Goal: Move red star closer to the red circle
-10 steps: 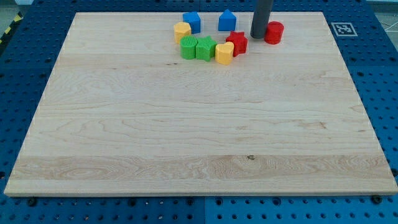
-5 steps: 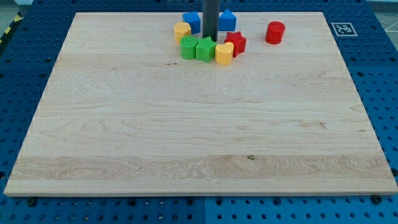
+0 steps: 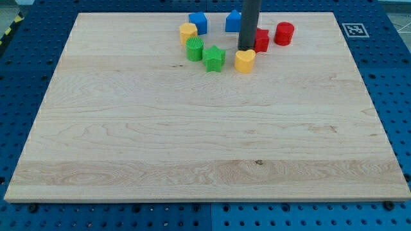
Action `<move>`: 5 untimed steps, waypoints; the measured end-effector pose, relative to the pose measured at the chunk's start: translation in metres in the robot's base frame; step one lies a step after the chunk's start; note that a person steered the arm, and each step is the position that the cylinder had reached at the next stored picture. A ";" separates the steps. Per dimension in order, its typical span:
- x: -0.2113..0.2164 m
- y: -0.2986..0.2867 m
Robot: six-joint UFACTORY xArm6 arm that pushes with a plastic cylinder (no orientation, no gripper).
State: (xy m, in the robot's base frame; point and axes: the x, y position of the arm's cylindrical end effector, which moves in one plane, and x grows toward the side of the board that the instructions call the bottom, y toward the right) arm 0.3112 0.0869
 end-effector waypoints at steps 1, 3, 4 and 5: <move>-0.011 0.013; -0.021 0.058; -0.023 0.059; -0.023 0.043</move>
